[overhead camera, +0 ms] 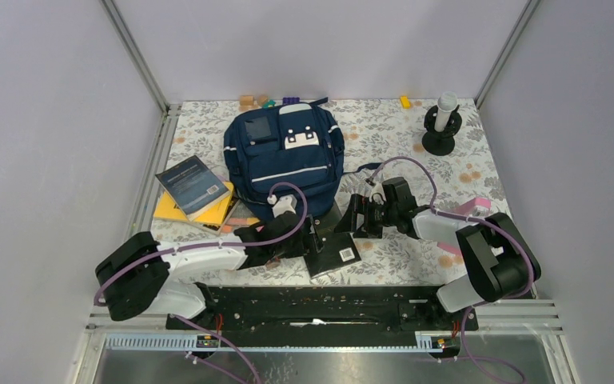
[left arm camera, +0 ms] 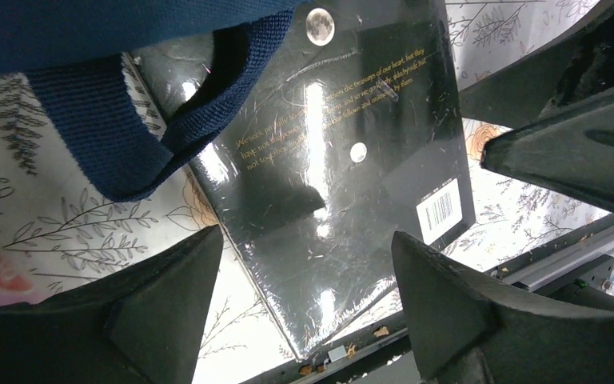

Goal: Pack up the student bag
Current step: Pick up the book from the center of the board.

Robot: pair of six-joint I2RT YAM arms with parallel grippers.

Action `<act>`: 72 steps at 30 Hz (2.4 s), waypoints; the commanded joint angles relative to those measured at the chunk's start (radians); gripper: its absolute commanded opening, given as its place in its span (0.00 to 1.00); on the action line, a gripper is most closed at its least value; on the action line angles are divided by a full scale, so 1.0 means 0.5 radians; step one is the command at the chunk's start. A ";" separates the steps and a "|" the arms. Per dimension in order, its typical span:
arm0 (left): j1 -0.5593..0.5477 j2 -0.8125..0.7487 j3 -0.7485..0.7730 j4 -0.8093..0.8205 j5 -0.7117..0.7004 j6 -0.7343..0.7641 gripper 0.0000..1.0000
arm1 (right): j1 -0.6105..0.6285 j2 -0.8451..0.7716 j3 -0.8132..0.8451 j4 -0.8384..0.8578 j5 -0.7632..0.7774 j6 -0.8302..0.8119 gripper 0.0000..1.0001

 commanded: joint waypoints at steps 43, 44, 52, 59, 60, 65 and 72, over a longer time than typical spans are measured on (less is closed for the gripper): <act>-0.058 0.053 -0.221 0.882 0.360 0.152 0.45 | 0.161 -0.715 -0.505 0.932 -0.295 0.904 0.93; -0.057 0.037 -0.222 0.881 0.354 0.156 0.45 | 0.161 -0.727 -0.498 0.873 -0.282 0.881 0.93; -0.060 0.000 -0.240 0.937 0.364 0.205 0.45 | 0.216 -0.558 -0.560 1.028 -0.263 0.862 0.88; -0.067 -0.028 -0.249 0.958 0.427 0.243 0.45 | 0.302 -0.639 -0.528 1.192 -0.160 0.959 0.74; -0.068 -0.034 -0.247 0.958 0.430 0.246 0.45 | 0.305 -0.678 -0.510 1.150 -0.142 0.941 0.74; -0.072 -0.095 -0.246 0.971 0.443 0.275 0.45 | 0.314 -0.827 -0.445 0.912 -0.080 0.831 0.71; -0.075 -0.163 -0.270 1.037 0.489 0.308 0.45 | 0.373 -0.661 -0.526 1.277 -0.116 0.928 0.67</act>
